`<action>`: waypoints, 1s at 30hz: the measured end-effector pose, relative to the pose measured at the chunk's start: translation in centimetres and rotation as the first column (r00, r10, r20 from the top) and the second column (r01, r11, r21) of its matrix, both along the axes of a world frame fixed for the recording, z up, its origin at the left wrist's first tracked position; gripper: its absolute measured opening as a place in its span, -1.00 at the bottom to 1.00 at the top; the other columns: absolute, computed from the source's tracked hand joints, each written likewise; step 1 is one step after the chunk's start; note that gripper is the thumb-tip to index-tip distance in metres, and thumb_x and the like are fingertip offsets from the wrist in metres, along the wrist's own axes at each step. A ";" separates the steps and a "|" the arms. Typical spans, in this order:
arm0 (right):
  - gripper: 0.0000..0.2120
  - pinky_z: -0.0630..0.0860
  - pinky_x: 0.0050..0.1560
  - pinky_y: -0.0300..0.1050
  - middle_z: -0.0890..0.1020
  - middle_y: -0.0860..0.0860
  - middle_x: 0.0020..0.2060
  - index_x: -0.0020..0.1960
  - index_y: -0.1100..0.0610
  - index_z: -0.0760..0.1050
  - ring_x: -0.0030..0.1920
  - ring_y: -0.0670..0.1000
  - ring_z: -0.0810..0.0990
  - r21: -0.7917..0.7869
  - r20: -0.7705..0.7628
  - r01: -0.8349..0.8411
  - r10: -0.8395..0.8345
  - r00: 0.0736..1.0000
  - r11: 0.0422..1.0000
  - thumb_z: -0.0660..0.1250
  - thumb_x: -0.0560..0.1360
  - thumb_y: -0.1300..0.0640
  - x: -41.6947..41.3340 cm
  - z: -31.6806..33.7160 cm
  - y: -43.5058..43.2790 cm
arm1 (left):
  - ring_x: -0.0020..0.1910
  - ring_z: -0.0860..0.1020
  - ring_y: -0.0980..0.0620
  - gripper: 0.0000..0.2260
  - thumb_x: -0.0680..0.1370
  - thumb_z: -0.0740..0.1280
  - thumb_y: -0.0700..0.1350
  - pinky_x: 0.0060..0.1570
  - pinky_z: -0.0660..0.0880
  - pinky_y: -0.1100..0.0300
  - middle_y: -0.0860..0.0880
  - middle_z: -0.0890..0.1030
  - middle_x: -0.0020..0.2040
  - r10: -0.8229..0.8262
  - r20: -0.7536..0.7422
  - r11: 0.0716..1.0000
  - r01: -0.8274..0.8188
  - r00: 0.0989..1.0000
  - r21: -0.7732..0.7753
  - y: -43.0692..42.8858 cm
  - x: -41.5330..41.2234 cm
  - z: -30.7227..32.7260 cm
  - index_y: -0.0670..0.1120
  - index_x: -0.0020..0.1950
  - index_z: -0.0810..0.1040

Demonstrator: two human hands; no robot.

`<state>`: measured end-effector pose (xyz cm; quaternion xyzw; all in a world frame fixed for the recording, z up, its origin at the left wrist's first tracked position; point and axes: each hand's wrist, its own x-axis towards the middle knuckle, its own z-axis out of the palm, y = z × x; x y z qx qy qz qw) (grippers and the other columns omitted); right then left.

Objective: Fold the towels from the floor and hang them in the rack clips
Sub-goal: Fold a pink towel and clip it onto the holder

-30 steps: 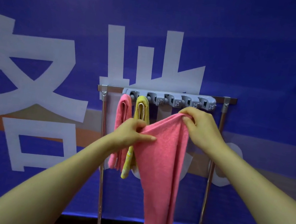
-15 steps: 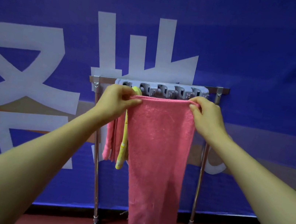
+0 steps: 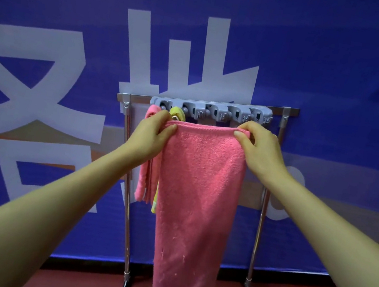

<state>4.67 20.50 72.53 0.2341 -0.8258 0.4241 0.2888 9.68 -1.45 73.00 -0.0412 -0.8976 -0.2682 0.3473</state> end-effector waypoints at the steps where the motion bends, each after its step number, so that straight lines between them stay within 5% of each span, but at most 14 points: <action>1: -0.85 0.41 -0.09 -0.07 0.65 0.05 -0.15 -0.03 0.14 0.55 -0.10 0.06 0.55 -0.003 0.004 0.013 -0.013 1.000 1.000 0.24 0.54 0.10 0.0 -0.3 -0.3 | -0.26 0.41 0.06 -0.84 0.60 0.18 -0.10 -0.33 0.28 0.27 0.00 0.47 -0.24 0.017 0.023 1.000 -0.017 1.000 0.025 0.3 0.0 -0.2 -0.12 -0.15 0.39; 4: -0.84 0.39 -0.14 -0.09 0.65 0.13 -0.12 -0.03 0.18 0.53 -0.09 0.13 0.56 -0.016 0.052 0.072 -0.071 0.996 0.997 0.24 0.54 0.11 -0.3 -1.5 -1.7 | -0.33 0.47 0.03 -0.86 0.60 0.17 -0.13 -0.37 0.42 0.16 -0.06 0.46 -0.24 0.050 0.171 0.968 -0.090 0.984 0.233 1.1 -0.8 -0.6 -0.15 -0.11 0.40; 8: -0.83 0.44 -0.07 0.01 0.63 0.23 -0.08 -0.04 0.25 0.52 -0.02 0.25 0.56 -0.013 0.137 0.169 -0.165 0.977 0.986 0.23 0.52 0.16 -1.3 -2.8 -3.8 | -0.74 0.43 0.08 -0.79 0.56 0.12 -0.28 -0.66 0.47 0.26 -0.12 0.47 -0.59 -0.099 0.345 0.676 -0.191 0.933 0.712 2.6 -2.1 -1.8 -0.22 -0.27 0.40; 13: -0.82 0.42 -0.14 0.01 0.62 0.24 -0.09 -0.05 0.26 0.50 -0.04 0.27 0.55 -0.050 0.143 0.251 -0.242 0.960 0.967 0.18 0.53 0.17 -1.9 -2.1 -5.4 | -0.78 0.37 0.05 -0.76 0.54 0.05 -0.31 -0.65 0.45 0.27 -0.10 0.42 -0.72 -0.183 0.302 0.437 -0.198 0.936 0.877 4.0 -3.1 -1.0 -0.28 -0.29 0.38; 19: -0.84 0.44 -0.12 0.03 0.63 0.19 -0.10 -0.03 0.20 0.50 -0.06 0.24 0.56 -0.098 0.055 0.213 -0.209 0.976 0.972 0.20 0.53 0.12 -0.1 -1.3 -6.1 | -0.70 0.49 -0.01 -0.85 0.51 0.09 -0.31 -0.55 0.54 0.20 -0.10 0.48 -0.67 -0.252 0.221 0.432 -0.095 0.942 0.897 6.4 -2.1 0.7 -0.26 -0.07 0.45; 24: -0.81 0.47 -0.16 0.01 0.65 0.16 -0.14 -0.05 0.14 0.51 -0.09 0.23 0.57 -0.042 -0.052 0.174 -0.176 0.983 0.984 0.21 0.55 0.04 0.9 -1.0 -5.8 | -0.68 0.46 0.06 -0.78 0.48 0.24 -0.28 -0.48 0.54 0.25 -0.09 0.47 -0.61 -0.270 0.227 0.570 -0.035 0.936 0.821 7.8 -0.8 1.3 -0.22 -0.38 0.47; 30: -0.78 0.52 -0.12 0.10 0.66 0.14 -0.17 -0.04 0.13 0.52 -0.11 0.23 0.58 0.072 -0.166 0.140 -0.126 0.978 0.988 0.20 0.55 0.00 1.5 -0.7 -4.8 | -0.42 0.54 -0.06 -0.84 0.52 0.25 -0.23 -0.10 0.60 0.03 -0.20 0.56 -0.30 -0.277 0.236 0.591 -0.029 0.932 0.806 7.7 -0.3 1.7 -0.28 -0.06 0.58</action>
